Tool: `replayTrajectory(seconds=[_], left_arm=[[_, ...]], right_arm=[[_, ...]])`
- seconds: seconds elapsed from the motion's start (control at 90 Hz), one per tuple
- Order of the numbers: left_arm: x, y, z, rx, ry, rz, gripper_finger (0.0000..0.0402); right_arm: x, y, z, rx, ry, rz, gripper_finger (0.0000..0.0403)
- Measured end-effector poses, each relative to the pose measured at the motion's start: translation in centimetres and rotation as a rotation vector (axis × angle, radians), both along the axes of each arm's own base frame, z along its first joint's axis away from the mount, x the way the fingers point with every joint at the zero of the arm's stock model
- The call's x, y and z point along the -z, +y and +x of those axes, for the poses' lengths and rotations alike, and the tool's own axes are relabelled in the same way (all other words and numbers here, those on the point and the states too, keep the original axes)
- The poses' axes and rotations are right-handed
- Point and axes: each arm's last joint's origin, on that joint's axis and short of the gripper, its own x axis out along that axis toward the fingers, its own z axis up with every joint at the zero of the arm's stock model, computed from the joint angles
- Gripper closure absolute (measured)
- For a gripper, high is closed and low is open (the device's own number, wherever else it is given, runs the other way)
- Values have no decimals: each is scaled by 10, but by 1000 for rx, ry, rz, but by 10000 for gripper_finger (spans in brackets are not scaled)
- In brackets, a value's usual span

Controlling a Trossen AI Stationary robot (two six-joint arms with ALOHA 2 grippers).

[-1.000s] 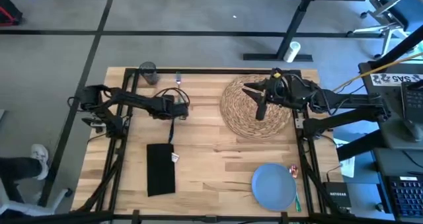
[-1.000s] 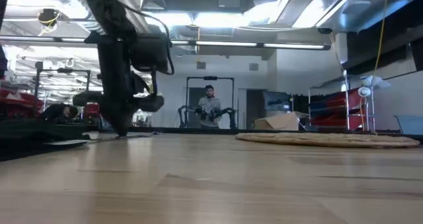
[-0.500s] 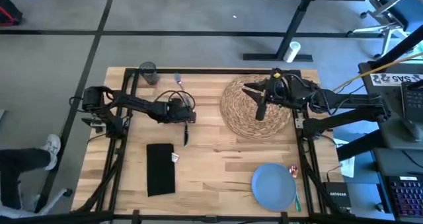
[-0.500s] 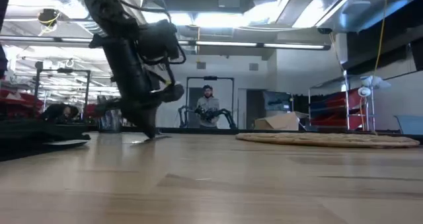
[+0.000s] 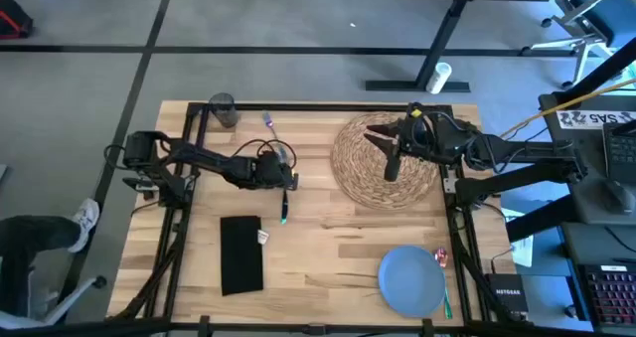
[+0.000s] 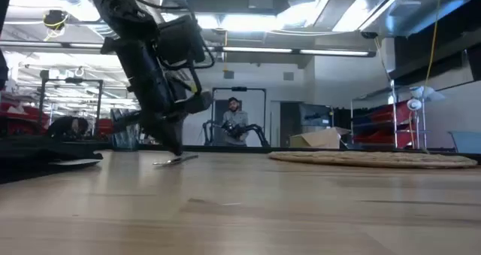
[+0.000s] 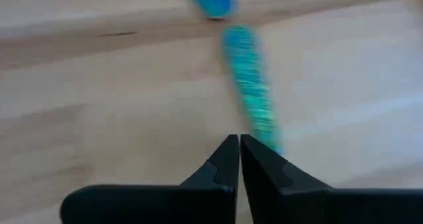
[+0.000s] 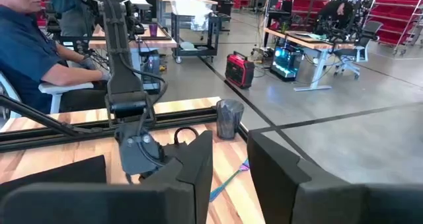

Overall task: Set table place
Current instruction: Move the blue knife to the center of the table

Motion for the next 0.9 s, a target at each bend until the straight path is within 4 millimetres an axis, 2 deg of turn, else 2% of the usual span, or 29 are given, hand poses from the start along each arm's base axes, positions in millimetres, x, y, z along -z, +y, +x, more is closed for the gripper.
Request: replayTrajectory(seconds=[0.256, 0.567, 0.9], left_arm=[[0, 5, -2, -15, 13, 12, 401], [16, 13, 20, -9, -120, 42, 402], [7, 4, 34, 65, -174, 11, 402]], right_arm=[[0, 0, 0, -10, 0, 2, 320], [0, 0, 0, -11, -1, 2, 320], [0, 0, 0, -11, 0, 2, 320]])
